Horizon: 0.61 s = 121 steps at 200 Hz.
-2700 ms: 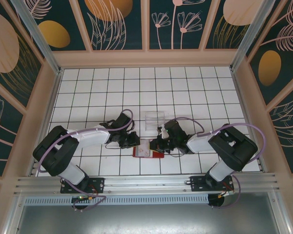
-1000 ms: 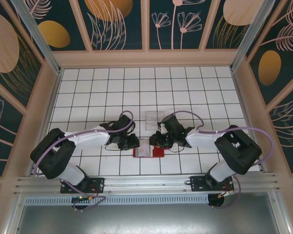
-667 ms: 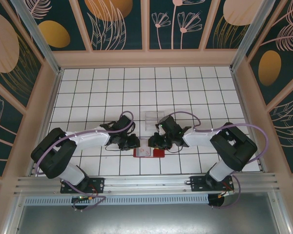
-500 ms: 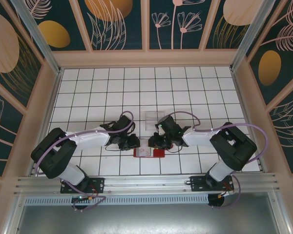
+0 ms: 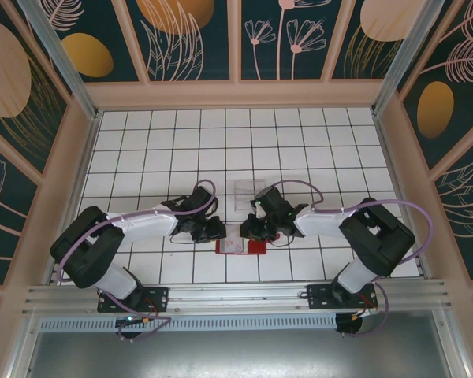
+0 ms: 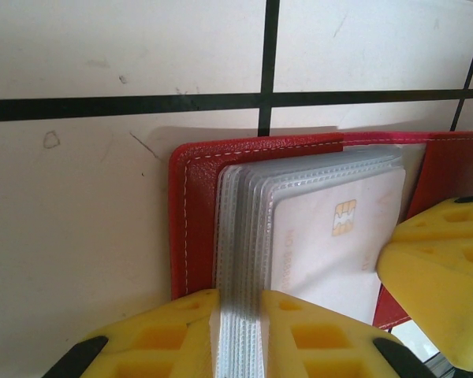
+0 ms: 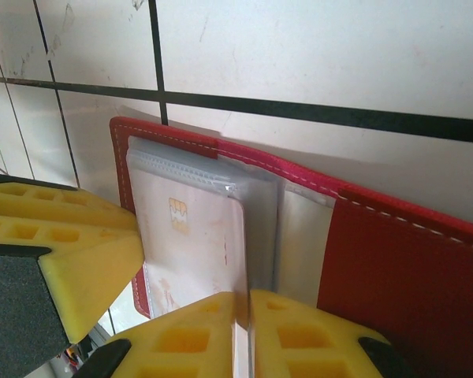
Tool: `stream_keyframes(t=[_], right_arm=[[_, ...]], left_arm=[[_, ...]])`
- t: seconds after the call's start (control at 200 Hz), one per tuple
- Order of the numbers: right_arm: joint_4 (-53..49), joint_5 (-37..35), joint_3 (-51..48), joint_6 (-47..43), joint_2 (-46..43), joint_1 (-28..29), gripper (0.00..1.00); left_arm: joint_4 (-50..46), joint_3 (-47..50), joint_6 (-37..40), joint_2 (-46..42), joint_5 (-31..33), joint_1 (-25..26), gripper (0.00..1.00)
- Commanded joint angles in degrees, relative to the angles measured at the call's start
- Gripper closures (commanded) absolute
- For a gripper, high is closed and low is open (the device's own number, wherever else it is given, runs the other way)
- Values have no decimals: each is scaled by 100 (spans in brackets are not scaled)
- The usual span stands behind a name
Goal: Take the credit cards out of the card holder
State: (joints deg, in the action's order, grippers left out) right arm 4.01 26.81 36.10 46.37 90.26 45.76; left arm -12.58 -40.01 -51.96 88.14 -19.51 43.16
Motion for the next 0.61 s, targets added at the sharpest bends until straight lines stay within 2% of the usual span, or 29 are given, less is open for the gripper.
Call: stream_keyframes(t=[0.0,0.34,0.6], right_arm=[[-150,-211,-80,-40,-151,29,86],[-162,-235,-147,-65,-124,35,87],[-589,-523,-103,-119,-369,30,88]], left_arm=[[-280,107,72,204,171,21,78],[-348,88,72,143,210,18,78],[-394,87,71,90,246,14,78]])
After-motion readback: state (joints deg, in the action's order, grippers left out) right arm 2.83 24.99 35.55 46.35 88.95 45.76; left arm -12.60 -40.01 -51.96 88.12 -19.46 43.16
